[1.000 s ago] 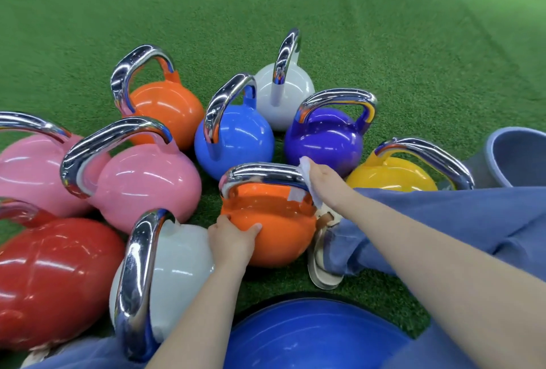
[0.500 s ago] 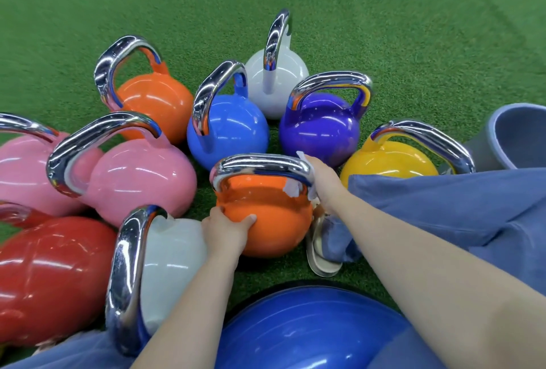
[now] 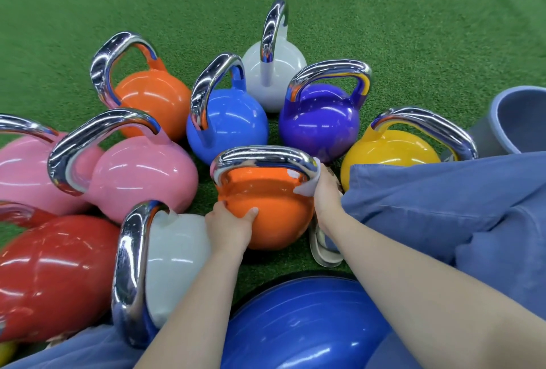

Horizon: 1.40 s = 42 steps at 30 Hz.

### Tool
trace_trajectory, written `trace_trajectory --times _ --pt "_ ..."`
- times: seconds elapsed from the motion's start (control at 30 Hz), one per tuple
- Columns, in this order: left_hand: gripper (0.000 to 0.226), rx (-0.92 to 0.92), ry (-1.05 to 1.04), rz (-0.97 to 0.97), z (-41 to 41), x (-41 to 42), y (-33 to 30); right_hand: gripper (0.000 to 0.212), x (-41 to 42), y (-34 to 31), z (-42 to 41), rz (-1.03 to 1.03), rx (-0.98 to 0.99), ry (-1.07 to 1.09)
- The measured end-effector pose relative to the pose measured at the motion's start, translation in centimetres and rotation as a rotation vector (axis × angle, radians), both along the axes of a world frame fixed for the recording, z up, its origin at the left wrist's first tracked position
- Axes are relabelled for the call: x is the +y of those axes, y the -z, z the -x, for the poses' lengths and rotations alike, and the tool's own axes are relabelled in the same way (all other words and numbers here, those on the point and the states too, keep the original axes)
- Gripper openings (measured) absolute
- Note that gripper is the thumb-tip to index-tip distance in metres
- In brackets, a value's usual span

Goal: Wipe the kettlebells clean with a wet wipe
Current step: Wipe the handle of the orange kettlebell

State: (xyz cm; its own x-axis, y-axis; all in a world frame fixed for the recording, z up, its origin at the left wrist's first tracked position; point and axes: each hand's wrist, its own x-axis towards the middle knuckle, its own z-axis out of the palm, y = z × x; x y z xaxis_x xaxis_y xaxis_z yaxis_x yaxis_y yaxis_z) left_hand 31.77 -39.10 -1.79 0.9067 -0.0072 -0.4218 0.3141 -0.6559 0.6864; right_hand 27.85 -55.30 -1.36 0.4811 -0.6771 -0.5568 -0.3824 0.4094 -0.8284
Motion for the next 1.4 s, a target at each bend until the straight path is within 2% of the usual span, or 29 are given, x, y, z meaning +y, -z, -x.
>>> trace_trajectory --times 0.1,0.23,0.3,0.37,0.5,0.63,0.67,0.73,0.8,0.87,0.9,0.97,1.03,1.1,1.17,1.23,1.3,1.4 --pt "0.072 -0.009 0.005 -0.006 0.1 0.0 -0.1 0.036 1.0 0.6 0.3 -0.048 0.001 0.085" --pt "0.072 -0.008 0.003 -0.012 0.1 -0.1 -0.2 0.061 3.9 2.8 2.0 0.105 0.018 -0.04" --pt "0.073 0.002 0.0 -0.018 0.1 -0.1 -0.4 0.073 5.2 3.6 2.8 0.247 0.142 -0.161" --pt "0.073 0.001 0.008 -0.024 0.2 -0.1 -0.5 0.065 5.1 3.6 2.5 0.301 0.165 -0.173" --pt "0.072 0.004 0.019 -0.037 0.3 -0.2 -0.5 0.041 3.2 2.1 2.6 0.282 0.069 -0.185" --pt "0.071 0.004 0.026 -0.044 0.3 -0.2 -0.8 0.021 2.3 0.9 3.0 0.442 0.033 -0.205" --pt "0.07 0.006 0.028 -0.056 0.3 -0.2 -1.0 0.018 2.3 0.7 2.8 0.488 0.05 -0.179" --pt "0.066 -0.021 0.014 -0.093 0.8 -0.6 -1.7 0.029 2.6 0.4 2.7 0.54 0.092 -0.11" --pt "0.052 -0.164 -0.03 -0.106 1.8 -1.1 -2.4 0.034 2.8 0.2 2.7 0.514 0.08 -0.022" --pt "0.032 -0.375 -0.004 -0.009 3.2 -1.9 -3.1 0.025 3.2 0.2 2.8 0.448 0.036 0.033" --pt "0.023 -0.457 0.095 0.056 3.8 -2.2 -3.2 0.021 3.3 0.2 2.9 0.411 0.027 0.038" --pt "0.016 -0.536 0.439 0.127 5.0 -3.1 -3.2 0.018 3.3 0.5 2.8 0.296 -0.004 0.022" --pt "0.028 -0.543 0.693 0.115 5.9 -3.8 -3.1 0.014 2.9 0.5 2.6 0.136 -0.047 -0.038" --pt "0.046 -0.58 0.755 0.03 6.1 -4.3 -2.7 0.012 2.2 0.5 2.5 0.048 -0.087 -0.134" --pt "0.055 -0.594 0.805 -0.155 6.0 -4.6 -2.7 0.027 1.5 0.1 2.6 -0.008 -0.106 -0.206" --pt "0.059 -0.517 0.867 -0.302 5.5 -4.7 -2.9 0.039 1.0 -0.3 2.8 -0.094 -0.142 -0.198" --pt "0.059 -0.484 0.876 -0.378 5.2 -5.1 -3.0 0.04 1.0 -0.8 2.8 -0.157 -0.168 -0.155" --pt "0.05 -0.489 0.833 -0.384 5.1 -5.4 -2.9 0.039 1.7 -0.8 2.8 -0.128 -0.11 -0.137"
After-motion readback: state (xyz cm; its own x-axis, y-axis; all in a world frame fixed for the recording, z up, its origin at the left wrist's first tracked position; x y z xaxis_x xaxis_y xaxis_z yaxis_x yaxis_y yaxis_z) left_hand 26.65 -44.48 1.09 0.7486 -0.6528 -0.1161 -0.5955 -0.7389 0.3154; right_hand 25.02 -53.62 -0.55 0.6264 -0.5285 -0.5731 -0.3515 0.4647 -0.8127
